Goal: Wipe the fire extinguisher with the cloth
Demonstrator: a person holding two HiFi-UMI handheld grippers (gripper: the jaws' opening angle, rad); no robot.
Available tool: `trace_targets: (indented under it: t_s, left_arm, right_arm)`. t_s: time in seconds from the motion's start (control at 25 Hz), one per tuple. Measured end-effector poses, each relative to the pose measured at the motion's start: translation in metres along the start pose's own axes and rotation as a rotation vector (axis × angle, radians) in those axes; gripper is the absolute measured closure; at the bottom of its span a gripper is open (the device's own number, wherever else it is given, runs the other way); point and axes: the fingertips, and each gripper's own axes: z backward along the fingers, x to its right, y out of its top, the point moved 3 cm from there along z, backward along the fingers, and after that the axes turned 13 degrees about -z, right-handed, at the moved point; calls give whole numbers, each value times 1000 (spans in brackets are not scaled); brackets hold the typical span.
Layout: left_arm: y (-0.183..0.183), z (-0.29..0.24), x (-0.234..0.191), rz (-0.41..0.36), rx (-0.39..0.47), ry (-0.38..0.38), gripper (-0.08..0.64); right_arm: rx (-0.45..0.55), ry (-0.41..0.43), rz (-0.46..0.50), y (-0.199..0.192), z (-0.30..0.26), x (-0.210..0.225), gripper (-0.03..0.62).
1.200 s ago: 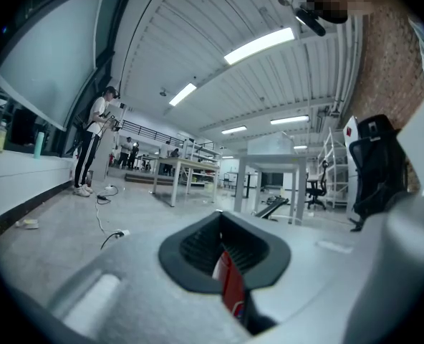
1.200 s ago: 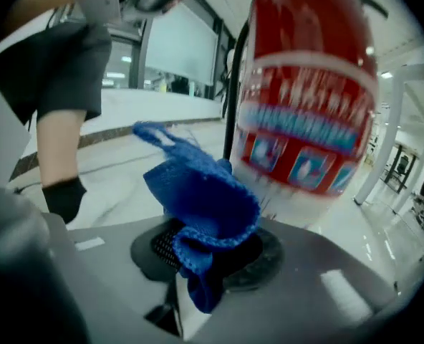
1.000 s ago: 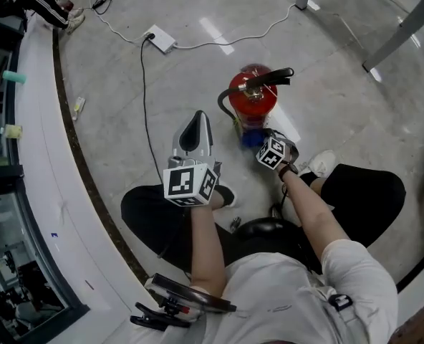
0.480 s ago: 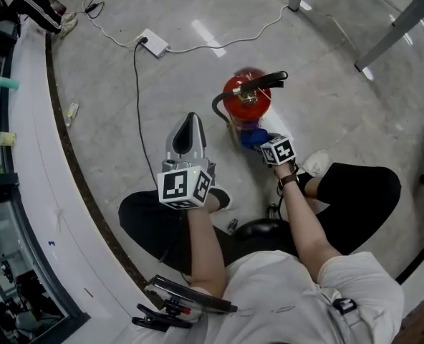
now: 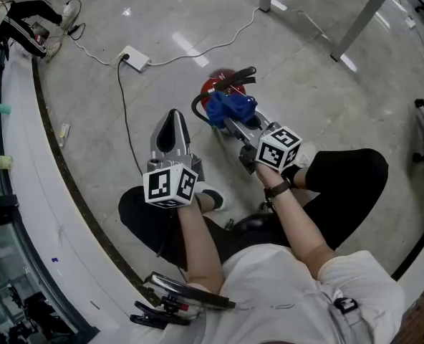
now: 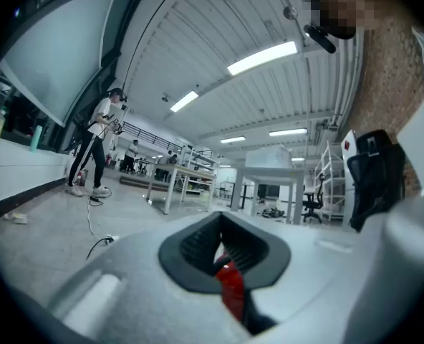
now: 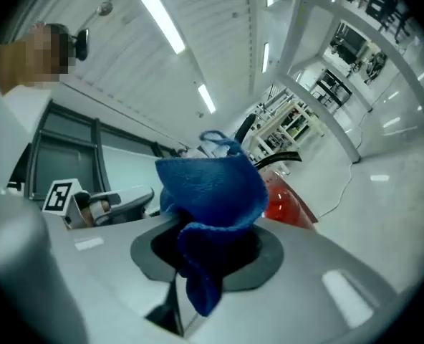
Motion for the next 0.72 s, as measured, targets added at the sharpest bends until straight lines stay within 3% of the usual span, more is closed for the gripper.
trace_targets:
  t_s: [0.16, 0.24, 0.32, 0.4, 0.52, 0.6, 0.72]
  left_arm:
    - [0, -2, 4, -12, -6, -14, 560]
    - [-3, -3, 1, -16, -15, -8, 560]
    - [-8, -5, 0, -17, -27, -4, 560]
    - [-13, -8, 2, -19, -40, -8, 560]
    - [-18, -16, 8, -27, -60, -21, 560]
    - [-21, -21, 8, -35, -72, -28, 560]
    - [-33, -28, 7, -38, -106, -31, 560]
  right_arm:
    - [107, 49, -170, -3, 21, 21, 491]
    - [95, 26, -236, -20, 33, 42, 485]
    - [18, -62, -246, -52, 41, 75, 486]
    - [-115, -206, -238, -98, 48, 126, 488]
    - [-249, -413, -347, -167, 64, 218, 488]
    - [-341, -498, -402, -199, 68, 262, 486]
    - [-525, -631, -410, -240, 78, 307, 485]
